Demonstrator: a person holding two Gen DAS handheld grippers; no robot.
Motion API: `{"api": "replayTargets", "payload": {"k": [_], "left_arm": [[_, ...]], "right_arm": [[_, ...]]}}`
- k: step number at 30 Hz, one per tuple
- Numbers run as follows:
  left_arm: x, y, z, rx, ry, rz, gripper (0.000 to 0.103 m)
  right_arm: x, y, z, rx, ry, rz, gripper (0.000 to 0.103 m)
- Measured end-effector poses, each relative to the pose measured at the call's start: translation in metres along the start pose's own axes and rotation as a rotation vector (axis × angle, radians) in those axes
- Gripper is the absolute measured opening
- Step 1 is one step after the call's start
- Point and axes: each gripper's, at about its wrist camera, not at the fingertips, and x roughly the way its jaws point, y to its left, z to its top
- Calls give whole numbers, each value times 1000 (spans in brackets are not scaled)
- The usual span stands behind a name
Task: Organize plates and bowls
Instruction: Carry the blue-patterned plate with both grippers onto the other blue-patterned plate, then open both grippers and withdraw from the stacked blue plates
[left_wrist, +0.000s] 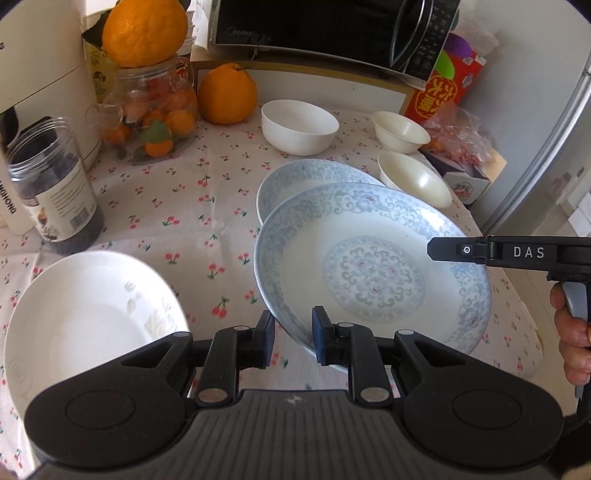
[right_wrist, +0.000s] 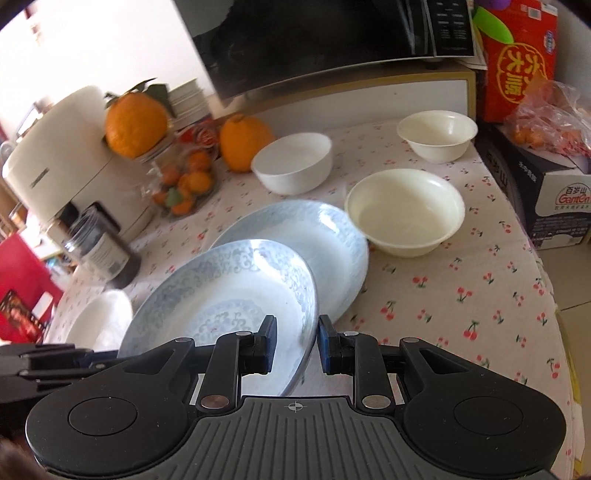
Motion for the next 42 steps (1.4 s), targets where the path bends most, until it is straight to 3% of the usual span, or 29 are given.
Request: {"api": "replayTargets", "payload": {"k": [19,42], "left_arm": [[40,-18,26,42,-59,159,18],[61,-17,35,32,-65,197,18]], "right_arm": [[50,-7,22,39,-20,-145,23],[67,2,28,-55,-67,-254,26]]}}
